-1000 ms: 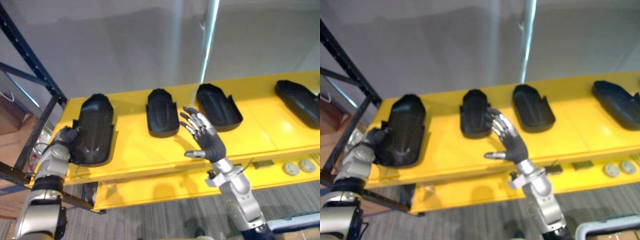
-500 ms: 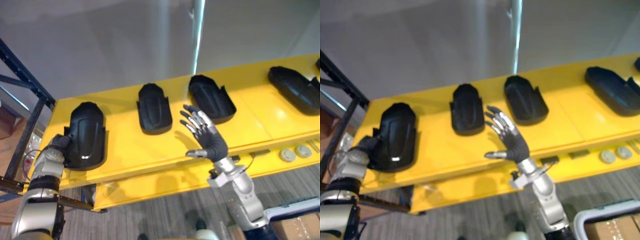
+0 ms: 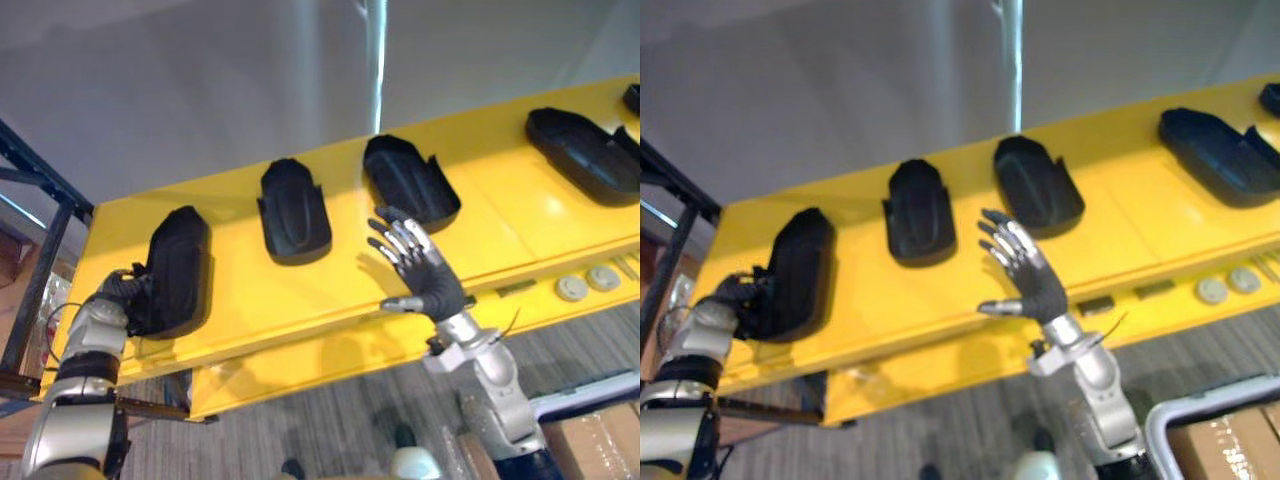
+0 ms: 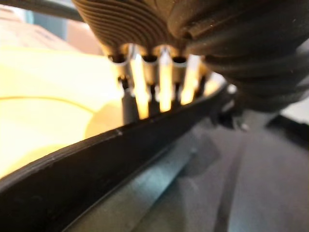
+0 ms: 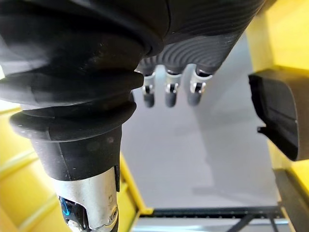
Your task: Walk over and take plastic housings, then place them on the shelf
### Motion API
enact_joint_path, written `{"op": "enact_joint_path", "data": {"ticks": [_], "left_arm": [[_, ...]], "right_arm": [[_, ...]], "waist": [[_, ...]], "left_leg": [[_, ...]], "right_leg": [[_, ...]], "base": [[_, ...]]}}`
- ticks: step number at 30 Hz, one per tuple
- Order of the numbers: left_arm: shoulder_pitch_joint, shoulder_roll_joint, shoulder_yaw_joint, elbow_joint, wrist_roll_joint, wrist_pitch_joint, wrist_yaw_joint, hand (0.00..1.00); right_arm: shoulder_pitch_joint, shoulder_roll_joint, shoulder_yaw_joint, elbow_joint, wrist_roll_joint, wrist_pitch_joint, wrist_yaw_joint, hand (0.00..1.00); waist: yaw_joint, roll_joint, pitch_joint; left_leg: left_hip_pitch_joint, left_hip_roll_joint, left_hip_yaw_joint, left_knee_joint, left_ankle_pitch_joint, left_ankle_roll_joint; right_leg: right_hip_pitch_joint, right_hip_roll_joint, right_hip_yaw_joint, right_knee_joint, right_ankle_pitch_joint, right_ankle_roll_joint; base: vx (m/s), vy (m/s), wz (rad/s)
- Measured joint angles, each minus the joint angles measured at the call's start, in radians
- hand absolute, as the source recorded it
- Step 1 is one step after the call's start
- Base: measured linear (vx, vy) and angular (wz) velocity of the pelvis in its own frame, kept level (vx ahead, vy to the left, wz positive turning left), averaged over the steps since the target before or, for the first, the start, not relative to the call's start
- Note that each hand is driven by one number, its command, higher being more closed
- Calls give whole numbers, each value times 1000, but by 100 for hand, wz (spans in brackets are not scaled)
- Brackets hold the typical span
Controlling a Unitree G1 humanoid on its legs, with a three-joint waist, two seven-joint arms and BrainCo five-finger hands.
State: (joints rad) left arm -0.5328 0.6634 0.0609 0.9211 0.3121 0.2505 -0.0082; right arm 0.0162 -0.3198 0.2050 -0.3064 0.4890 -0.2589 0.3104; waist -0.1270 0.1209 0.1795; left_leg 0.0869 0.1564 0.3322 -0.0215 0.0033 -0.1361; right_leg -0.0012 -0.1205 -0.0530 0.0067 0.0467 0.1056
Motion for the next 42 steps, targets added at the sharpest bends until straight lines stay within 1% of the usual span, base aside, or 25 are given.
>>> {"op": "enact_joint_path", "data": {"ticks": [1,5,7,8,9,10,11,12,13,15,16,17,18,19,21,22,23,25,27,28,31,34,36,38,42], "left_arm": [[0,0,0,2,0,9,13,0],[0,0,5,5,-16,31,145,0],[-1,0,20,-4,-65,32,255,0],[-1,0,28,-10,-74,32,279,0],[-1,-1,48,-28,-86,26,347,0],[-9,0,63,-45,-120,4,424,0],[-15,0,74,-53,-128,-9,456,0],[-24,0,97,-71,-158,-52,522,0],[-28,0,103,-81,-167,-77,553,0],[-29,0,124,-156,-220,-193,630,0],[-27,-3,128,-190,-226,-214,643,0],[-14,-8,133,-279,-229,-269,665,0],[14,-25,134,-402,-234,-320,672,0],[31,-40,135,-469,-235,-341,673,0],[112,-162,144,-719,-275,-442,657,0],[137,-197,144,-780,-280,-463,650,0],[198,-269,147,-897,-287,-495,617,0],[317,-376,142,-1053,-303,-527,563,0],[382,-422,131,-1119,-303,-532,520,0],[431,-442,128,-1159,-304,-534,486,0],[523,-461,123,-1231,-315,-543,423,0],[573,-496,105,-1252,-312,-554,401,0],[630,-528,78,-1264,-312,-565,378,0],[663,-541,54,-1266,-316,-575,373,0],[702,-563,29,-1266,-326,-574,350,0]], "right_arm": [[2,0,0,0,0,0,0,0],[8,0,0,0,0,0,-3,0],[11,1,1,0,0,-4,-4,0],[12,1,1,0,0,-5,-5,0],[16,1,4,0,0,-17,-6,0],[26,2,5,1,-1,-39,-8,0],[30,2,6,1,-1,-49,-9,0],[33,2,11,1,-7,-69,-13,0],[34,3,14,1,-13,-83,-16,0],[35,10,25,1,-18,-127,-27,0],[37,21,24,0,-27,-138,-28,0],[38,30,26,1,-32,-156,-29,0],[37,36,30,0,-32,-164,-29,0],[36,41,34,0,-32,-168,-29,0],[35,52,43,0,-42,-181,-43,0],[33,55,43,1,-52,-182,-50,0],[20,60,40,1,-70,-189,-61,0],[-18,69,30,1,-94,-207,-73,0],[-42,74,9,7,-102,-207,-71,0],[-54,76,1,12,-102,-207,-69,0],[-93,87,5,32,-100,-207,-37,0],[-112,97,26,48,-100,-202,-26,0],[-121,101,54,53,-102,-197,-29,0],[-135,104,71,67,-115,-194,-33,0],[-199,103,96,145,-223,-123,-51,0]], "waist": [[0,0,0],[0,0,0],[-1,0,0],[-1,0,0],[-1,-1,1],[0,-1,1],[1,-1,1],[2,-2,2],[2,-3,2],[4,-6,4],[4,-8,5],[5,-14,7],[7,-17,5],[10,-18,5],[18,-20,0],[21,-23,-3],[33,-27,-5],[56,-31,-9],[76,-38,-15],[97,-45,-35],[125,-63,-76],[135,-74,-103],[157,-82,-118],[166,-89,-130],[179,-104,-136]], "left_leg": [[0,0,0,0,0,0],[-2,0,-3,-2,-1,0],[-3,0,-4,-2,-2,-1],[-3,0,-5,-2,-2,-2],[-5,0,-7,-3,-2,-2],[-8,0,-8,-3,-2,-2],[-10,0,-10,-3,-2,-2],[-11,0,-12,-3,-2,-2],[-12,0,-13,-3,-2,-2],[-13,0,-16,-4,-2,-2],[-13,0,-17,-6,-2,-1],[-11,0,-21,-6,-2,-1],[-10,0,-25,-7,-1,-1],[-7,-1,-27,-9,-1,-1],[4,-5,-61,-20,1,-1],[5,-7,-72,-24,4,-1],[6,-7,-83,-32,11,-2],[16,-9,-114,-57,31,-3],[16,-9,-137,-58,34,-4],[9,-10,-155,-58,37,-6],[-7,-14,-200,-59,47,-4],[-22,-23,-238,-64,55,-2],[-24,-28,-245,-65,55,-1],[-40,-34,-268,-65,62,1],[-53,-40,-291,-66,73,5]], "right_leg": [[0,0,0,0,0,0],[-1,0,-1,0,-2,1],[-1,0,-1,0,-5,2],[-1,0,-2,0,-5,2],[-3,0,-2,0,-6,2],[-4,0,-3,0,-6,2],[-4,0,-3,0,-7,2],[-5,0,-4,0,-7,2],[-5,0,-5,0,-7,2],[-3,0,-7,0,-7,2],[-2,1,-10,0,-7,2],[2,0,-21,-1,-7,2],[7,-1,-27,-1,-7,2],[12,-1,-30,-2,-7,2],[52,-6,-65,-16,-9,5],[60,-7,-77,-21,-10,7],[71,-7,-92,-26,-10,7],[90,-6,-129,-36,-11,7],[109,-6,-152,-42,-13,8],[113,-6,-169,-47,-15,7],[133,-9,-220,-51,-24,7],[142,-14,-255,-51,-32,10],[146,-21,-270,-51,-35,12],[143,-24,-287,-50,-35,12],[143,-28,-307,-43,-35,12]], "base": [[0,0,0],[0,0,0],[0,0,0],[0,0,0],[11,-1,5],[13,0,6],[10,0,7],[7,-1,4],[8,-1,4],[2,-1,2],[0,-6,7],[-4,-8,11],[-1,-6,11],[9,2,12],[4,3,32],[-1,-3,48],[7,-11,37],[11,-21,43],[-14,-18,40],[-22,-17,45],[-8,-14,47],[-27,-5,36],[-21,9,14],[-14,3,29],[-19,-2,19]]}}
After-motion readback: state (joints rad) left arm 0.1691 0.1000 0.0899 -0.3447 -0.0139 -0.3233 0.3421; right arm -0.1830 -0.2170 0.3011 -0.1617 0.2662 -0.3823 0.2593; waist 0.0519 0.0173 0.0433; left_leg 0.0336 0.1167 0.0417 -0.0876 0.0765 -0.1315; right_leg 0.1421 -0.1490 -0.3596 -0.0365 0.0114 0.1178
